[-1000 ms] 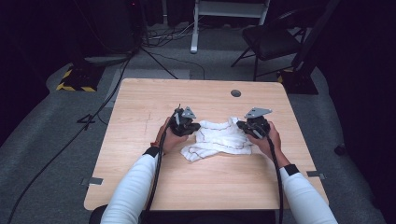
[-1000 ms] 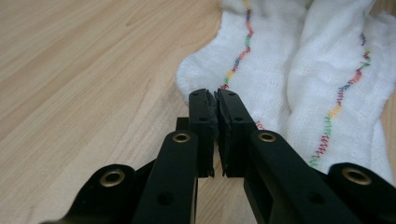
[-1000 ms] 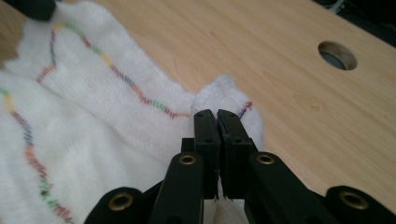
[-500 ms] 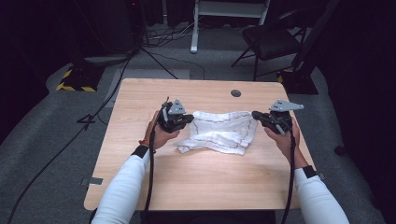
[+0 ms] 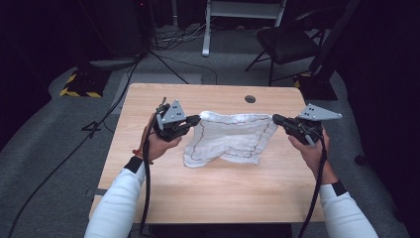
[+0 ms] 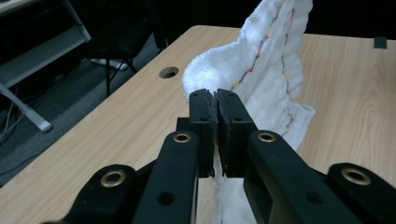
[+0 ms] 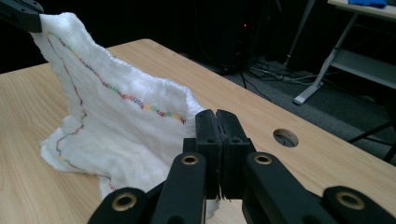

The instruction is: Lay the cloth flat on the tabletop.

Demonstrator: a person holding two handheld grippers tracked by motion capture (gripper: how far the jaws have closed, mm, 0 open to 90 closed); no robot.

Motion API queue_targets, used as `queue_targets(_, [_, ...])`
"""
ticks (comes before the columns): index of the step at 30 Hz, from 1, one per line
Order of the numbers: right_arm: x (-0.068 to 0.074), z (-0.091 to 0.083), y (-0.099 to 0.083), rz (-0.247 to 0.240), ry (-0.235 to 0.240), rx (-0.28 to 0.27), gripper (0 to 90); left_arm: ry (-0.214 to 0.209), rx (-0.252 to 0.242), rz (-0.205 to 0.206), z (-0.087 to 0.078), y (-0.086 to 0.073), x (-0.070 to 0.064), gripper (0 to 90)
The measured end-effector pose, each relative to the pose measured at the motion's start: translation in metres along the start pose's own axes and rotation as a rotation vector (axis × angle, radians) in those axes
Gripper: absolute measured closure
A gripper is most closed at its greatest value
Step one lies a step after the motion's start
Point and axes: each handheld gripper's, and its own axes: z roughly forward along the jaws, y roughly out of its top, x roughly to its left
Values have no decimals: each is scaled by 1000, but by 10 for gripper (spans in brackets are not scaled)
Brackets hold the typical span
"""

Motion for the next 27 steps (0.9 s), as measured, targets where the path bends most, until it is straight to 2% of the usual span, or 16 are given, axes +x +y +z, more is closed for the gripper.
queue_targets(8, [11, -30, 7, -13, 35, -46, 892, -27, -47, 58, -34, 11, -19, 853])
queue_targets(14, [24, -58, 12, -37, 64, -84, 892, -42, -80, 122, -63, 23, -39, 854])
queue_targets(17, [33, -72, 16, -47, 79, -102, 892, -48, -94, 136, -70, 26, -45, 853])
queue_targets(22, [40, -80, 20, -62, 90, -114, 892, -49, -74, 125, -65, 22, -42, 854])
queue_targets(24, [37, -76, 21, -62, 79, -107, 892, -43, -67, 95, -56, 18, -33, 853])
queue_targets(27, [23, -59, 18, -23, 69, -91, 892, -30, -41, 47, -39, 10, -17, 853])
